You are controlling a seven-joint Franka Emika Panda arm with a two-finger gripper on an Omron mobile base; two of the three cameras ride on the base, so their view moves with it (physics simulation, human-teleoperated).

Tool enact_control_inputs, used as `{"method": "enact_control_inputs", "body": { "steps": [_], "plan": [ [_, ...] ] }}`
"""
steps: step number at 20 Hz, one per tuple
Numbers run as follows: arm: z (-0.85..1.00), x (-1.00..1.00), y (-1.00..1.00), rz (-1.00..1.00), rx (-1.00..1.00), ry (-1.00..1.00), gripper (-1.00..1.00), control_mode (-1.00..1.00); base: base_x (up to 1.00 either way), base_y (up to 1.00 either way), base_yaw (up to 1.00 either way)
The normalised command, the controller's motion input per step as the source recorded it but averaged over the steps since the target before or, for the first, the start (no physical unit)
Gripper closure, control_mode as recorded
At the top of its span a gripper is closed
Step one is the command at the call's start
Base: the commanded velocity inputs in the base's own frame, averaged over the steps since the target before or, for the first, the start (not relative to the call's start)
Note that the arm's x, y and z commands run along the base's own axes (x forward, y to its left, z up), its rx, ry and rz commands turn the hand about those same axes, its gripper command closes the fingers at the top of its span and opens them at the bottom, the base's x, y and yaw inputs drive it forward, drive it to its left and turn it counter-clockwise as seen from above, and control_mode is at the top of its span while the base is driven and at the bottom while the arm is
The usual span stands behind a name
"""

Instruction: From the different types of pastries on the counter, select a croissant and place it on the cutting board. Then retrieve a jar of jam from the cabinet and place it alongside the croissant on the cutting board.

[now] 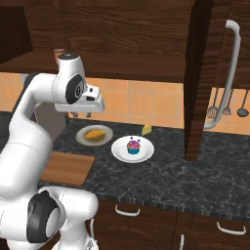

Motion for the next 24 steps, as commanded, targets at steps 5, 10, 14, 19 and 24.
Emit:
{"method": "enact_control_inputs", "body": {
  "steps": [5,10,14,19,24],
  "plan": [
    [0.0,-0.21,0.01,0.01,0.0,-0.04,-1.0,-1.0,0.0,0.0,0.0],
    [0.53,0.1,0.5,0.16,0.05,-0.16,-1.0,-1.0,0.0,0.0,0.0],
    [0.41,0.21,0.34,0.15,0.05,-0.11,-1.0,-1.0,0.0,0.0,0.0],
    [0.68,0.05,0.03,0.0,0.03,-0.21,-1.0,-1.0,0.0,0.0,0.0],
    [0.23,-0.18,0.22,0.01,0.0,-0.19,-1.0,-1.0,0.0,0.0,0.0]
  ]
}}
